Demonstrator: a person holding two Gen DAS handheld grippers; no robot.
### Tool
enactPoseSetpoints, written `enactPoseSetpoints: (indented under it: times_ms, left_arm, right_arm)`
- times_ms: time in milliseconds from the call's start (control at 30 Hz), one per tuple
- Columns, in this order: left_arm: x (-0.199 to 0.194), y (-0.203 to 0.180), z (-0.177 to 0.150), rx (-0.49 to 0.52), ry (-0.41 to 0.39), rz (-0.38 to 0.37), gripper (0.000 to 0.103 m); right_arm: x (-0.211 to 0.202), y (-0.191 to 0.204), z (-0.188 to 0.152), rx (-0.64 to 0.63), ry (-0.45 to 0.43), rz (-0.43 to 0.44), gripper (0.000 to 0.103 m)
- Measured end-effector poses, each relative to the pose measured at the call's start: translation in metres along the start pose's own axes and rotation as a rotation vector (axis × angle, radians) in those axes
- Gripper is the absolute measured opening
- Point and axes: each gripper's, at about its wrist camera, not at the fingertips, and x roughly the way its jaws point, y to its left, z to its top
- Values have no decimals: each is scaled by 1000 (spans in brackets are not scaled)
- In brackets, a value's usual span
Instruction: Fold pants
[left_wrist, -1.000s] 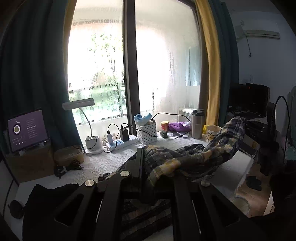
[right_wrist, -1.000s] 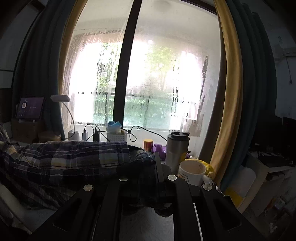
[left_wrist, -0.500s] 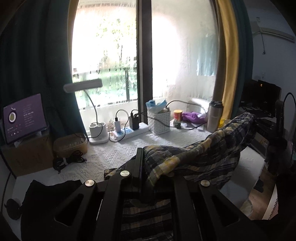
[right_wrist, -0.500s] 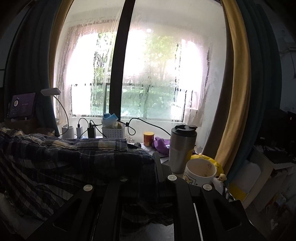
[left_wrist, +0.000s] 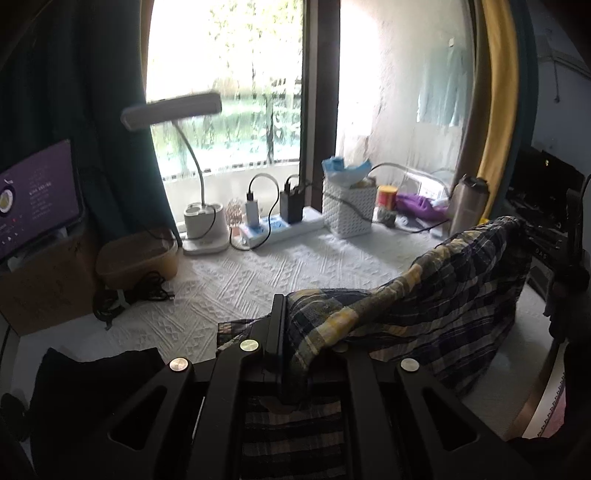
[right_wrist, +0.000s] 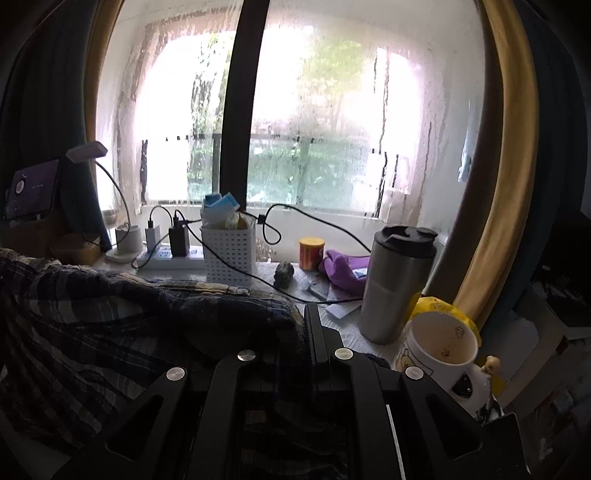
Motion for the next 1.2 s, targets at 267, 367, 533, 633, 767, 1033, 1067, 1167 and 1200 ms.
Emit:
enactPoseSetpoints:
  times_ms: [267, 367, 533, 633, 767, 1033, 1067, 1167, 1200]
  left_arm:
    - [54, 20, -7, -35, 117, 26, 10]
    - [74, 30, -13, -68, 165, 33, 10]
    - [105, 43, -22, -113, 236, 37, 14]
    - [119, 54, -25, -145, 258, 68, 25]
    - [127, 71, -28, -155, 267, 155, 29]
    - [114, 93, -37, -218, 280, 160, 36]
    - [112, 92, -39, -217, 280, 152, 39]
    - [100, 85, -45, -209, 283, 122, 40]
    - [99, 83, -46, -209, 285, 115, 40]
  right_arm:
    - [55, 3, -19, -23, 147, 10, 11]
    - [75, 4, -25, -31, 202, 18, 11]
    - [103, 9, -29, -47, 271, 26, 11]
    - [116, 13, -31, -58, 301, 10, 11]
    - [129, 12, -33, -54, 338, -12, 11]
    - [136, 13, -30, -65, 362, -23, 14]
    - [135, 13, -29, -65, 362, -24, 14]
    - [128, 14, -27, -67, 355, -31, 18]
    - [125, 14, -26, -66, 351, -32, 22]
